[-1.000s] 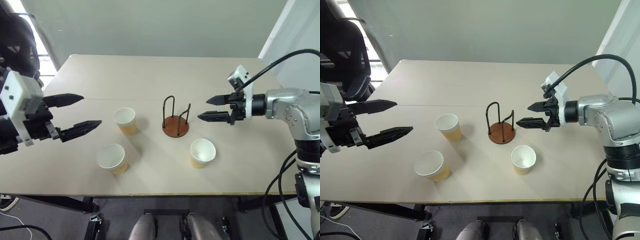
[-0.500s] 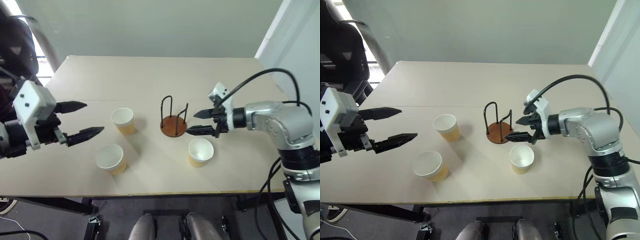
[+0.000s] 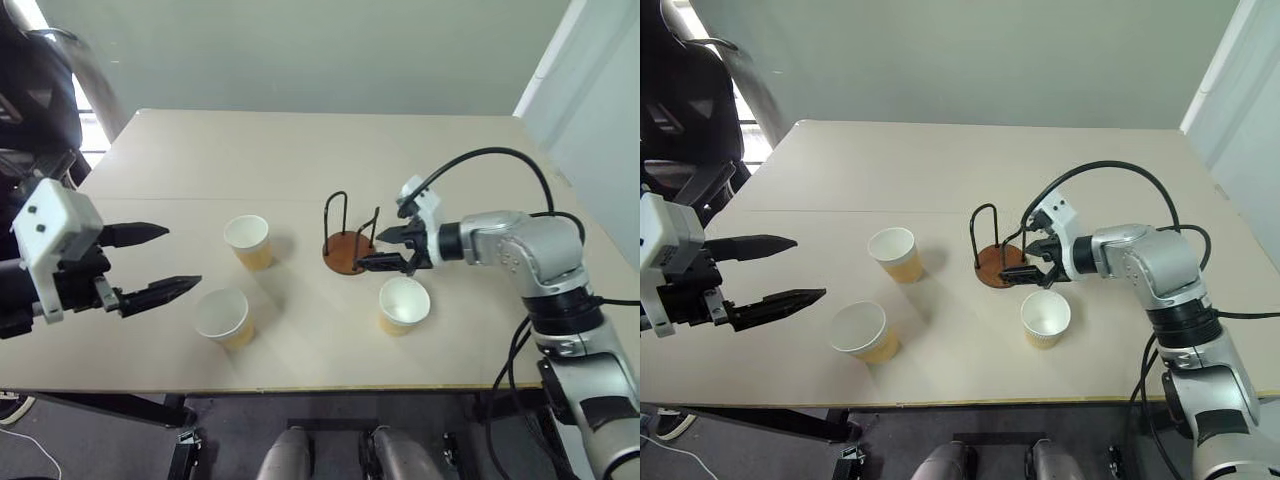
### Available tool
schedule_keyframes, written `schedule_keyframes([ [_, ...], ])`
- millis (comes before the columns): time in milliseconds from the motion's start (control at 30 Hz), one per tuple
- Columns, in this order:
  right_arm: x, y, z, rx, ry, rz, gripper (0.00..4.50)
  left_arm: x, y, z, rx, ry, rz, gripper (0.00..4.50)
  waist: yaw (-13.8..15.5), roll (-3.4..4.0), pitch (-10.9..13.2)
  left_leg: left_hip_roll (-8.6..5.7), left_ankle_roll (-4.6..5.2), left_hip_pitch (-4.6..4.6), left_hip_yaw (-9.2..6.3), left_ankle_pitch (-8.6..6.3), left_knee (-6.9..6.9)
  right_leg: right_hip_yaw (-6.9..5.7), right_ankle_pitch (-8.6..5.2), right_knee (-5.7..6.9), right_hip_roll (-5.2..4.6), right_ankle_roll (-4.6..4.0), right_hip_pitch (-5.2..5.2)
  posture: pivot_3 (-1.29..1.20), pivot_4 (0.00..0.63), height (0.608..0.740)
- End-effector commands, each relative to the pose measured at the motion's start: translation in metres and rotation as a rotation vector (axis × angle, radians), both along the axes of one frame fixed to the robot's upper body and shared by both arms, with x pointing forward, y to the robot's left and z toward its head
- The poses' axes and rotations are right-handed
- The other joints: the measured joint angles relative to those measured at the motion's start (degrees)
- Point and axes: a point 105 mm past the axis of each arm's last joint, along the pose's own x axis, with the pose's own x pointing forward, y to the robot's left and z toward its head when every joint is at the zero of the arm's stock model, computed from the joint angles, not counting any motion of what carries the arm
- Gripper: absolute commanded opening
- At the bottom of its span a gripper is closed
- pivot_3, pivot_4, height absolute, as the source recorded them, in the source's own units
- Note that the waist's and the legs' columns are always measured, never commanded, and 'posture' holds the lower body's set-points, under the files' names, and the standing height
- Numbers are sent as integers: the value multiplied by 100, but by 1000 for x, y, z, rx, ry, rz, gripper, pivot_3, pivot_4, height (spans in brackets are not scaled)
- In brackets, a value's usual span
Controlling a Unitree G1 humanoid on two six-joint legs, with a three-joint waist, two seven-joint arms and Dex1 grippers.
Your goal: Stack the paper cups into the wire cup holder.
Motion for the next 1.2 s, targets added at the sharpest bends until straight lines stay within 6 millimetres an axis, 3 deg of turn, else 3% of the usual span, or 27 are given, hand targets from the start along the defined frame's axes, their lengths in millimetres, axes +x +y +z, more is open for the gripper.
schedule_keyframes([
  [33,7,6,13,15,-52,-15,4500,-7,-2,13,11,-50,-2,4469,0,0,0,0,0,0,0,0,0,0,0,0,0,0,0,0,150,740],
  [400,20,24,12,54,-81,-41,4500,-15,-4,12,9,-34,-1,4469,-2,0,0,2,-3,-2,-1,-2,-1,-1,0,1,0,-8,-5,0,150,740],
  [500,20,27,13,62,-85,-36,3853,-15,-2,12,14,-39,11,4500,-1,0,0,2,-4,-3,-1,-3,0,-1,0,1,0,-9,-7,0,150,740],
  [867,25,33,15,67,-121,-37,22,-16,1,12,25,-54,37,4500,-3,1,0,2,-12,-4,-1,-9,-1,-1,-1,1,0,-12,-9,0,150,740],
  [1000,20,33,13,50,-122,10,22,-16,3,12,29,-55,39,4500,-4,-6,-4,5,-16,-5,-2,-11,-1,-2,-8,2,2,-27,-10,0,150,740],
  [1200,-21,37,20,69,-135,292,22,-18,1,13,33,-46,17,4500,7,-8,-5,4,-16,-12,-2,-15,0,-3,-2,-2,2,-15,-11,0,150,740],
])
